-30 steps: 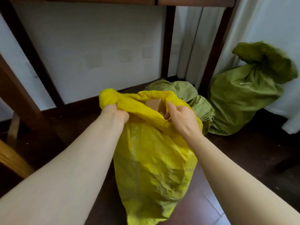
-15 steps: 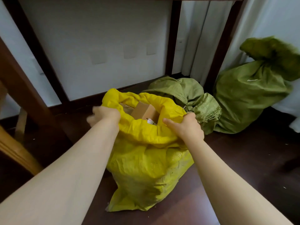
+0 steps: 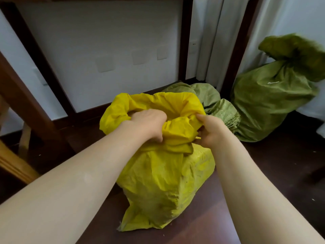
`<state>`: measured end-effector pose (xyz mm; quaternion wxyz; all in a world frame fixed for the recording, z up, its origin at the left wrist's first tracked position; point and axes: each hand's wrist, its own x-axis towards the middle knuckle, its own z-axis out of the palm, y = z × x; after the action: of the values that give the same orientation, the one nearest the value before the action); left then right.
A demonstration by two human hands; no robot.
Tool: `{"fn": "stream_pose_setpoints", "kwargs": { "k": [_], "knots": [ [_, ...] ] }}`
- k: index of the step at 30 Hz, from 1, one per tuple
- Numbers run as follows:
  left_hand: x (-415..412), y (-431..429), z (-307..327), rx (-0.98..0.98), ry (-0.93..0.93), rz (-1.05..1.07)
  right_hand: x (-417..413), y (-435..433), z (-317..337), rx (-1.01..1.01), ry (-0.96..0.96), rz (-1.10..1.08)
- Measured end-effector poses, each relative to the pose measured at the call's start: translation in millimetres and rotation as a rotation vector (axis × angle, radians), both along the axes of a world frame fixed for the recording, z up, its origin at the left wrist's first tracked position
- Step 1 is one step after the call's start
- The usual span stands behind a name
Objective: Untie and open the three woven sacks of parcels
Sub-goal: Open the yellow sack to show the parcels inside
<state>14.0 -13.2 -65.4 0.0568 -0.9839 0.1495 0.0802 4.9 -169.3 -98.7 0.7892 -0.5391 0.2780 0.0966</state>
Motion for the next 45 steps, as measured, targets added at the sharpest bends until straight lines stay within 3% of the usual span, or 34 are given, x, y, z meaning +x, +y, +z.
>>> {"fn": "stream_pose_setpoints", "kwargs": {
  "k": [2, 5, 10, 13, 16, 17, 19, 22, 24, 29, 32, 35, 38, 40, 42, 43, 45],
  "knots": [
    [-3.9, 3.4, 0.9, -0.110, -0.181, 0.029, 1.4, -8.2, 8.5, 0.238, -0.010, -0.057],
    [-8.1, 12.1, -3.3, -0.240, -0.355, 0.053, 2.3, -21.2, 17.2, 0.408, 0.007, -0.102],
    [-12.0, 24.2, -51.5, -0.454, -0.882, -0.231, -1.6, -20.5, 26.6, 0.670, -0.048, -0.118],
    [-16.5, 36.9, -90.3, -0.410, -0.863, -0.268, 2.9, -20.6, 15.9, 0.810, -0.031, -0.220],
    [-33.8, 47.0, -117.0, -0.239, -0.609, -0.413, 9.7, -24.3, 10.1, 0.804, 0.006, -0.358],
    [-39.1, 47.8, -119.6, -0.253, -0.488, -0.462, 10.6, -23.9, 11.0, 0.763, -0.005, -0.363],
    [-43.4, 42.1, -105.5, -0.468, -0.343, -0.431, 11.0, -20.9, 13.7, 0.644, -0.064, -0.307],
    [-18.7, 24.1, -60.5, -0.814, -0.478, -0.203, 10.8, -15.0, 17.1, 0.507, -0.193, -0.146],
    [7.8, 8.9, -31.5, -0.763, -0.570, -0.181, 11.6, -11.6, 16.6, 0.437, -0.203, -0.082],
    [54.1, -24.2, 0.4, -0.171, -0.423, -0.418, 8.4, -8.1, 7.1, 0.308, -0.160, 0.150],
    [66.2, -41.6, -0.9, -0.187, -0.249, -0.430, 4.5, -25.7, 0.1, 0.298, -0.152, 0.195],
    [71.3, -50.8, -0.6, -0.367, 0.152, -0.258, -4.7, -50.1, -3.5, 0.235, -0.095, 0.232],
    [80.2, -52.9, 3.1, -0.435, 0.349, -0.125, -11.3, -66.3, -5.3, -0.172, 0.029, 0.293],
    [84.9, -54.4, 3.7, -0.463, 0.370, -0.041, -9.1, -71.4, -3.3, -0.637, 0.012, 0.257],
    [87.9, -59.8, 3.7, -0.526, 0.385, 0.045, -3.0, -70.2, 8.2, -1.125, -0.141, 0.133],
    [88.9, -63.4, 5.1, -0.549, 0.410, 0.065, -1.6, -64.9, 20.0, -1.177, -0.275, 0.088],
    [89.3, -72.6, 10.5, -0.561, 0.507, 0.079, -0.5, -48.5, 38.3, -1.024, -0.475, 0.159]
  ]
}}
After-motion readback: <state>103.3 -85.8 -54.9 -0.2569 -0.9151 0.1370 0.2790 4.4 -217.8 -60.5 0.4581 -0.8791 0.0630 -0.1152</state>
